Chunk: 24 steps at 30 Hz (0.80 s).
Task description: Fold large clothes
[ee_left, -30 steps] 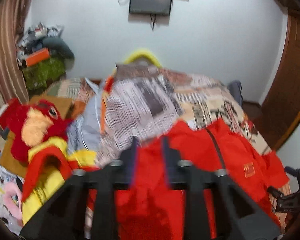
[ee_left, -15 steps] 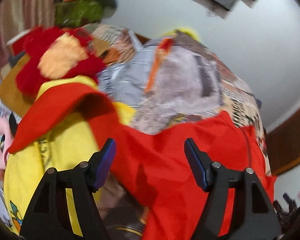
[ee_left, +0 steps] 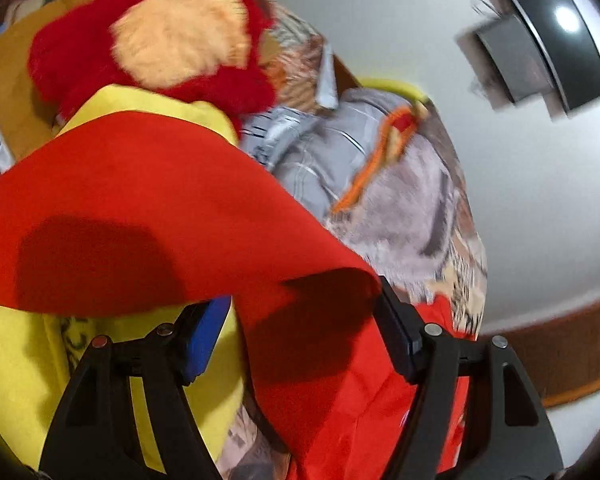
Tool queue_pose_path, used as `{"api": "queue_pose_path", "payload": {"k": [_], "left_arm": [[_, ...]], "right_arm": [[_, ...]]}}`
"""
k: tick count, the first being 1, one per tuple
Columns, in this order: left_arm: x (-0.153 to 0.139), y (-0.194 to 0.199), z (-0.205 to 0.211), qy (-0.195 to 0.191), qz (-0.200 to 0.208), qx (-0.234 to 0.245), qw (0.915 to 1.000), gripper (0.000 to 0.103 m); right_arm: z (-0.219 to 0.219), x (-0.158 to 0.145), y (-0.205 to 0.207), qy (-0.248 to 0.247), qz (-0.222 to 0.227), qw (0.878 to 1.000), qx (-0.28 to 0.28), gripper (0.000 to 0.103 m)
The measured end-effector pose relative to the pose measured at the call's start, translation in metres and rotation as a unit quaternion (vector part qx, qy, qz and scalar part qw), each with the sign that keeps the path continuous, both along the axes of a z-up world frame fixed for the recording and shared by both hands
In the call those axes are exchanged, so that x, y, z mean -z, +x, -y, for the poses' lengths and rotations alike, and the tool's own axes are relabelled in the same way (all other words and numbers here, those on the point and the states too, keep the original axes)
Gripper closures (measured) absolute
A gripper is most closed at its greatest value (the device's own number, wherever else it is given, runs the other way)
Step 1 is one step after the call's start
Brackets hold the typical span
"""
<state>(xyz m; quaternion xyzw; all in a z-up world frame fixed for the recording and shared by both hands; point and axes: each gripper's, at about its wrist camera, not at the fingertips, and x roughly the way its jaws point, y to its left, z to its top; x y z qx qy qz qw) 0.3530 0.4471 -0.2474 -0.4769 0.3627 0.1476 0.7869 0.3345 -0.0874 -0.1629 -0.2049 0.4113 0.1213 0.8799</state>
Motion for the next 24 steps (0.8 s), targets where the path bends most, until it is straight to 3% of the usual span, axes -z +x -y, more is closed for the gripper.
{"api": "queue_pose_path", "payload": {"k": [3, 5, 7, 9, 12, 16, 20, 24], "left_arm": [[0.002, -0.005, -0.013, 0.028, -0.020, -0.028, 0.9990, 0.036], [0.000, -0.009, -0.016, 0.055, -0.033, -0.034, 0.9974, 0.051], [-0.003, -0.012, -0.020, 0.081, -0.049, -0.035, 0.9949, 0.081], [-0.003, -0.013, -0.026, 0.090, -0.054, -0.030, 0.9940, 0.101], [-0.015, -0.018, -0.023, 0.111, -0.038, -0.028, 0.9927, 0.101], [-0.060, -0.009, 0.013, 0.181, -0.009, 0.011, 0.9833, 0.101], [-0.109, 0.009, 0.074, 0.273, 0.021, 0.077, 0.9588, 0.101], [-0.142, 0.026, 0.165, 0.333, 0.056, 0.172, 0.9255, 0.101]], "right_arm": [[-0.003, 0.004, 0.001, 0.003, -0.012, 1.000, 0.005, 0.000], [-0.004, 0.007, -0.001, 0.002, -0.015, 1.000, 0.003, 0.000], [-0.005, 0.008, -0.003, -0.007, -0.014, 1.000, 0.003, 0.000], [-0.005, 0.008, -0.005, -0.012, -0.013, 1.000, 0.003, 0.000], [0.000, 0.004, -0.008, -0.003, -0.013, 1.000, 0.004, 0.000], [0.008, -0.002, -0.009, 0.005, -0.010, 1.000, 0.008, 0.000], [0.018, -0.008, -0.010, 0.021, -0.005, 1.000, 0.017, 0.000], [0.028, -0.013, -0.013, 0.041, -0.003, 0.999, 0.024, 0.000]]}}
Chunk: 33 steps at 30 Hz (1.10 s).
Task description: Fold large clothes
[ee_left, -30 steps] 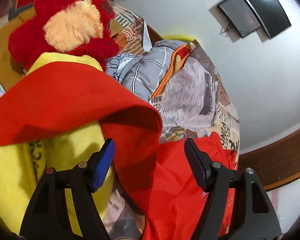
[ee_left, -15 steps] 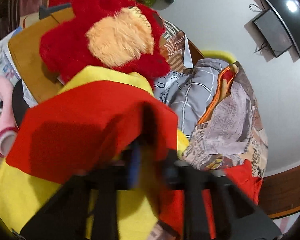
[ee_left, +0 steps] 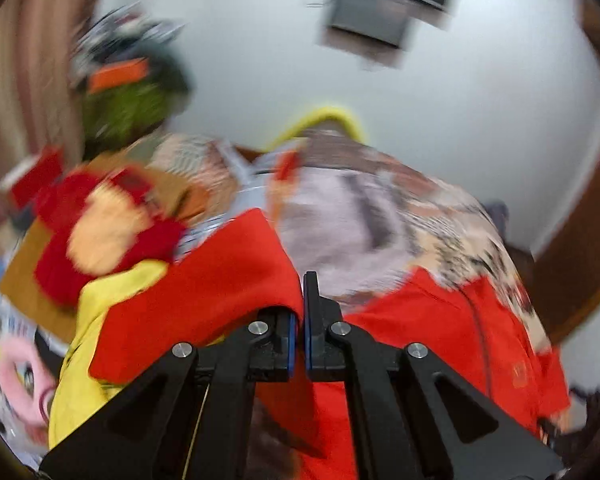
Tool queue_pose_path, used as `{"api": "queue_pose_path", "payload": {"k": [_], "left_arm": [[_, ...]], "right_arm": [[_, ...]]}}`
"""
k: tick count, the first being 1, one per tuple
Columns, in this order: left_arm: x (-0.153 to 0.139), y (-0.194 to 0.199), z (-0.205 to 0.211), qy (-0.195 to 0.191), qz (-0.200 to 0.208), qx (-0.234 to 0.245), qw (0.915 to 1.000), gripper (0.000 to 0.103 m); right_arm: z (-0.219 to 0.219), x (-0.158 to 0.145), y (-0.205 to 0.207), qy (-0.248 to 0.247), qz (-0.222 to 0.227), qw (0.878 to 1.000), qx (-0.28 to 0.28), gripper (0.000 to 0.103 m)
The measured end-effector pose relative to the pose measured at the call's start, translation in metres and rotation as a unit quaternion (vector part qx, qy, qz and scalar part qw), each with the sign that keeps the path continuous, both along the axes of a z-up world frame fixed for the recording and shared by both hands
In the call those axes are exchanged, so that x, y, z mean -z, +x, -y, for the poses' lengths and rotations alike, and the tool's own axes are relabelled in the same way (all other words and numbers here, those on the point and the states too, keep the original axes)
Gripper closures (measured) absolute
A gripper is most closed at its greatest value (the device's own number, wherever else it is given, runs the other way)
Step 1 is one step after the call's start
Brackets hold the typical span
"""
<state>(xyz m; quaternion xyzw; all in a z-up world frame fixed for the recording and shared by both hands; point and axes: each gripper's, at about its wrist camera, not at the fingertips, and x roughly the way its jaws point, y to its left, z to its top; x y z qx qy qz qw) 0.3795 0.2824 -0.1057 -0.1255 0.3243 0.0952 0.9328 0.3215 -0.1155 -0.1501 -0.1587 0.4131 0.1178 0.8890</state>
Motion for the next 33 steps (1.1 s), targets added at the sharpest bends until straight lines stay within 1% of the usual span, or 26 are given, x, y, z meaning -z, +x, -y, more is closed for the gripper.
{"api": "queue_pose_path", "payload": {"k": [2, 3, 4, 6, 8, 12, 14, 15, 16, 17, 19, 20, 22, 24, 26, 29, 30, 33], "left_arm": [[-0.001, 0.006, 0.039, 0.014, -0.006, 0.047, 0.9988, 0.101], [0.003, 0.009, 0.070, 0.026, -0.012, 0.081, 0.9963, 0.101], [0.008, 0.011, 0.092, 0.041, -0.020, 0.104, 0.9935, 0.101], [0.028, 0.011, 0.142, 0.079, -0.040, 0.151, 0.9846, 0.101], [0.054, 0.014, 0.183, 0.098, -0.068, 0.188, 0.9748, 0.101], [0.109, 0.015, 0.236, 0.093, -0.141, 0.233, 0.9579, 0.101], [0.132, 0.012, 0.247, 0.079, -0.177, 0.243, 0.9506, 0.096], [0.143, 0.010, 0.249, 0.070, -0.194, 0.244, 0.9477, 0.088], [0.149, 0.008, 0.249, 0.062, -0.208, 0.242, 0.9457, 0.083], [0.154, 0.005, 0.248, 0.054, -0.216, 0.241, 0.9447, 0.074], [0.156, -0.006, 0.238, 0.045, -0.223, 0.233, 0.9456, 0.056], [0.154, -0.011, 0.233, 0.045, -0.221, 0.229, 0.9470, 0.054], [0.144, -0.024, 0.217, 0.046, -0.209, 0.223, 0.9510, 0.044], [0.132, -0.035, 0.197, 0.043, -0.200, 0.208, 0.9564, 0.036], [0.120, -0.050, 0.168, 0.037, -0.184, 0.184, 0.9648, 0.035], [0.109, -0.059, 0.125, 0.051, -0.172, 0.142, 0.9735, 0.034], [0.106, -0.063, 0.110, 0.052, -0.168, 0.128, 0.9761, 0.034], [0.103, -0.070, 0.074, 0.047, -0.167, 0.096, 0.9802, 0.034]], "right_arm": [[0.006, -0.001, -0.002, 0.007, -0.001, 1.000, 0.003, 0.000], [0.009, -0.002, -0.003, 0.010, -0.001, 1.000, 0.004, 0.000], [0.012, -0.003, -0.004, 0.012, -0.001, 1.000, 0.005, 0.000], [0.017, -0.004, -0.007, 0.015, -0.003, 1.000, 0.007, 0.000], [0.023, -0.006, -0.011, 0.015, -0.003, 1.000, 0.008, 0.000], [0.034, -0.009, -0.020, 0.009, -0.001, 1.000, 0.008, 0.000], [0.038, -0.010, -0.024, 0.004, -0.003, 1.000, 0.007, 0.000], [0.039, -0.010, -0.025, 0.002, -0.004, 1.000, 0.005, 0.000], [0.040, -0.011, -0.026, -0.002, -0.005, 1.000, 0.004, 0.000], [0.039, -0.011, -0.027, -0.007, -0.004, 1.000, 0.003, 0.000], [0.037, -0.013, -0.030, -0.016, -0.001, 1.000, -0.002, 0.000], [0.034, -0.014, -0.030, -0.020, 0.001, 1.000, -0.005, 0.000], [0.025, -0.018, -0.033, -0.027, 0.006, 1.000, -0.014, 0.000], [0.015, -0.021, -0.034, -0.028, 0.010, 0.999, -0.024, 0.000], [0.001, -0.025, -0.034, -0.026, 0.013, 0.999, -0.036, 0.000], [-0.030, -0.026, -0.030, -0.016, 0.006, 0.998, -0.067, 0.000], [-0.040, -0.026, -0.029, -0.014, 0.004, 0.997, -0.075, 0.000], [-0.075, -0.020, -0.022, -0.011, -0.006, 0.995, -0.102, 0.000]]}}
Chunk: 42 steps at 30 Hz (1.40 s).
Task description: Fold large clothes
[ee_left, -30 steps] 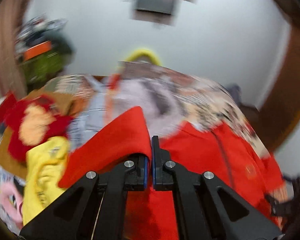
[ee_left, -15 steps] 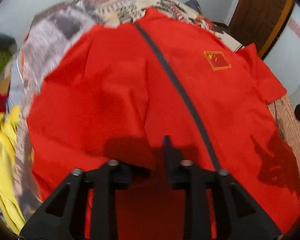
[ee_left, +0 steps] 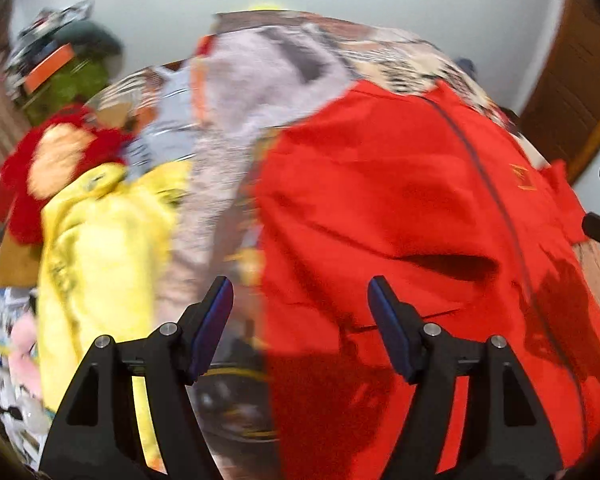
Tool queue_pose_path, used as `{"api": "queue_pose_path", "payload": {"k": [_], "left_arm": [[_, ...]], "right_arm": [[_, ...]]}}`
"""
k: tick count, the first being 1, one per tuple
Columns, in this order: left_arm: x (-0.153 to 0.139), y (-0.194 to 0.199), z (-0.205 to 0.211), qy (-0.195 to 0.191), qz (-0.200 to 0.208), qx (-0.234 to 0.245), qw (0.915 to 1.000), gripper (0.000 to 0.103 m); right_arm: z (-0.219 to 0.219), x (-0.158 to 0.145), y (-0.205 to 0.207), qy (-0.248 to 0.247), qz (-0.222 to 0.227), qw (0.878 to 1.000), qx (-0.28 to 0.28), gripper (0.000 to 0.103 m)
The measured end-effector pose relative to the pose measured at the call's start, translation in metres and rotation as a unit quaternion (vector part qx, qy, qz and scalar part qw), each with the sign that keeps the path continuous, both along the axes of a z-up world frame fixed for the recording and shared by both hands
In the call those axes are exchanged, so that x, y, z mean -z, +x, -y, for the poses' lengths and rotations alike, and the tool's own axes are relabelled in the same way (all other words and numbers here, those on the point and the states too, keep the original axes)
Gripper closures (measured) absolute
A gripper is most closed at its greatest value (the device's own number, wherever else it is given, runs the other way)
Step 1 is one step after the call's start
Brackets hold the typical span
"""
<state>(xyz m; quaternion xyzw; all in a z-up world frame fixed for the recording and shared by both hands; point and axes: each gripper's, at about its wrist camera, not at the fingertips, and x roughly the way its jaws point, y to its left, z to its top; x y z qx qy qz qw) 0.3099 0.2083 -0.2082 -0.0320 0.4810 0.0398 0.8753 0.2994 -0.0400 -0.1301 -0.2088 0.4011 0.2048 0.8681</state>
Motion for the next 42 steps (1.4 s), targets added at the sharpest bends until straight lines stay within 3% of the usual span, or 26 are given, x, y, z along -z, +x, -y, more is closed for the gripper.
{"api": "queue_pose_path", "payload": {"k": [4, 12, 18, 26, 31, 35, 37, 38, 42], "left_arm": [[-0.002, -0.015, -0.048, -0.002, 0.012, -0.037, 0.9992, 0.034], [0.010, -0.015, -0.089, -0.023, 0.016, -0.061, 0.9977, 0.034], [0.021, -0.010, -0.095, -0.038, 0.014, -0.056, 0.9976, 0.034], [0.043, 0.006, -0.093, -0.062, 0.002, -0.046, 0.9970, 0.034], [0.054, 0.013, -0.082, -0.072, -0.012, -0.034, 0.9968, 0.034], [0.057, 0.014, -0.076, -0.073, -0.011, -0.027, 0.9969, 0.034], [0.062, 0.017, -0.076, -0.090, -0.019, -0.032, 0.9952, 0.034], [0.065, 0.020, -0.076, -0.101, -0.024, -0.036, 0.9939, 0.034], [0.072, 0.027, -0.075, -0.142, -0.035, -0.035, 0.9887, 0.034]], "right_arm": [[-0.053, 0.015, 0.009, 0.002, -0.024, 0.999, -0.038, 0.001], [-0.139, 0.054, 0.030, 0.006, -0.069, 0.995, -0.073, 0.003], [-0.175, 0.100, 0.063, 0.004, -0.138, 0.989, -0.050, 0.025], [-0.184, 0.134, 0.091, 0.074, -0.229, 0.970, -0.014, 0.054], [-0.193, 0.133, 0.086, 0.075, -0.228, 0.970, -0.034, 0.084], [-0.189, 0.122, 0.072, 0.066, -0.199, 0.976, -0.059, 0.085], [-0.189, 0.126, 0.069, 0.041, -0.191, 0.979, -0.065, 0.097], [-0.188, 0.128, 0.069, 0.036, -0.190, 0.979, -0.061, 0.097], [-0.170, 0.122, 0.073, 0.063, -0.183, 0.980, -0.045, 0.098]]}}
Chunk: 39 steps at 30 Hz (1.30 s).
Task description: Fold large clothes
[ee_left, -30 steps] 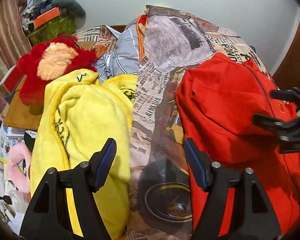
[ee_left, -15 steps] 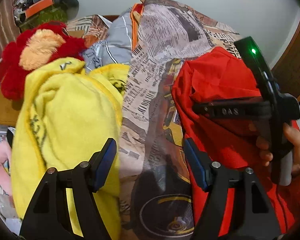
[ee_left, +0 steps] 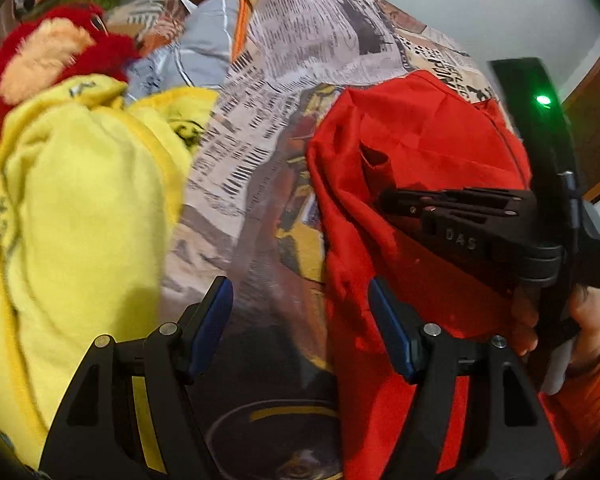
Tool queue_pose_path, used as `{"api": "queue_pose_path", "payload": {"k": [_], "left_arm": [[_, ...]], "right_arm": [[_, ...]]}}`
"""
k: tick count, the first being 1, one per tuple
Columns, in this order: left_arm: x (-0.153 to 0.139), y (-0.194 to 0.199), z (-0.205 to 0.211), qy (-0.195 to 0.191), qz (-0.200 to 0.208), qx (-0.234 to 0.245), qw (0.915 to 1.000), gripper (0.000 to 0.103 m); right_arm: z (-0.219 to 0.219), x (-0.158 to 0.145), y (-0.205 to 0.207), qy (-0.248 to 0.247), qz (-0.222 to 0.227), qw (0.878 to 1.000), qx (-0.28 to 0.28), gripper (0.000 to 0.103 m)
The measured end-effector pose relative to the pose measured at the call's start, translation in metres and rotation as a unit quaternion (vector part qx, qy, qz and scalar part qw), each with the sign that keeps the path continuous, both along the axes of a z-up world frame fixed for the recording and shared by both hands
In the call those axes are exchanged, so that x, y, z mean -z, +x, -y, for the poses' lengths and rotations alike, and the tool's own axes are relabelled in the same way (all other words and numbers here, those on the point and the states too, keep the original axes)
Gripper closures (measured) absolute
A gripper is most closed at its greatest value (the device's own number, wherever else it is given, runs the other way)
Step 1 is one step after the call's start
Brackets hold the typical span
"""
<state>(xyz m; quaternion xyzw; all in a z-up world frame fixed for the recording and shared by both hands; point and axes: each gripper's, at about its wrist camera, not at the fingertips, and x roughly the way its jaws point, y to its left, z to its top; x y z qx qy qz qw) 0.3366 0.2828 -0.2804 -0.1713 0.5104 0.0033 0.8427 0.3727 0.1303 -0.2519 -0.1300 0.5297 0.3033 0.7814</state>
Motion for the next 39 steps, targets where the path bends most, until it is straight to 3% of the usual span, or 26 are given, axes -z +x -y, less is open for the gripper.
{"api": "queue_pose_path", "payload": {"k": [5, 8, 10, 13, 15, 18, 23, 29, 32, 36, 39], "left_arm": [[0.012, 0.013, 0.004, -0.045, -0.009, 0.003, 0.9989, 0.039], [0.023, 0.025, 0.012, -0.070, -0.018, 0.010, 0.9973, 0.058], [0.028, 0.032, 0.016, -0.083, -0.024, 0.015, 0.9961, 0.081], [0.040, 0.040, 0.018, -0.100, -0.036, 0.001, 0.9943, 0.096], [0.038, 0.038, 0.016, -0.101, -0.033, -0.016, 0.9942, 0.097], [0.024, 0.030, 0.013, -0.053, -0.019, -0.037, 0.9977, 0.099], [0.010, 0.015, 0.004, -0.005, -0.014, -0.066, 0.9977, 0.099], [0.018, 0.007, 0.025, 0.056, -0.044, -0.064, 0.9954, 0.094], [0.011, 0.001, 0.031, 0.066, -0.055, -0.072, 0.9937, 0.084], [-0.003, -0.007, 0.043, 0.087, -0.062, -0.066, 0.9920, 0.058], [-0.014, -0.014, 0.056, 0.105, -0.057, -0.056, 0.9912, 0.053]], "right_arm": [[0.038, -0.047, 0.000, 0.043, 0.045, 0.998, 0.023, 0.099], [0.075, -0.087, 0.001, 0.074, 0.083, 0.993, 0.049, 0.099], [0.108, -0.115, 0.000, 0.101, 0.104, 0.987, 0.071, 0.099], [0.154, -0.150, -0.002, 0.116, 0.148, 0.977, 0.103, 0.099], [0.183, -0.170, -0.004, 0.122, 0.170, 0.970, 0.125, 0.099], [0.221, -0.195, -0.006, 0.131, 0.195, 0.960, 0.156, 0.099], [0.273, -0.199, -0.017, 0.127, 0.206, 0.952, 0.189, 0.099], [0.304, -0.143, -0.030, 0.097, 0.143, 0.964, 0.200, 0.099], [0.318, -0.117, -0.036, 0.090, 0.110, 0.968, 0.205, 0.099], [0.344, -0.094, -0.045, 0.088, 0.068, 0.972, 0.206, 0.099], [0.359, -0.076, -0.051, 0.075, 0.047, 0.974, 0.209, 0.099]]}}
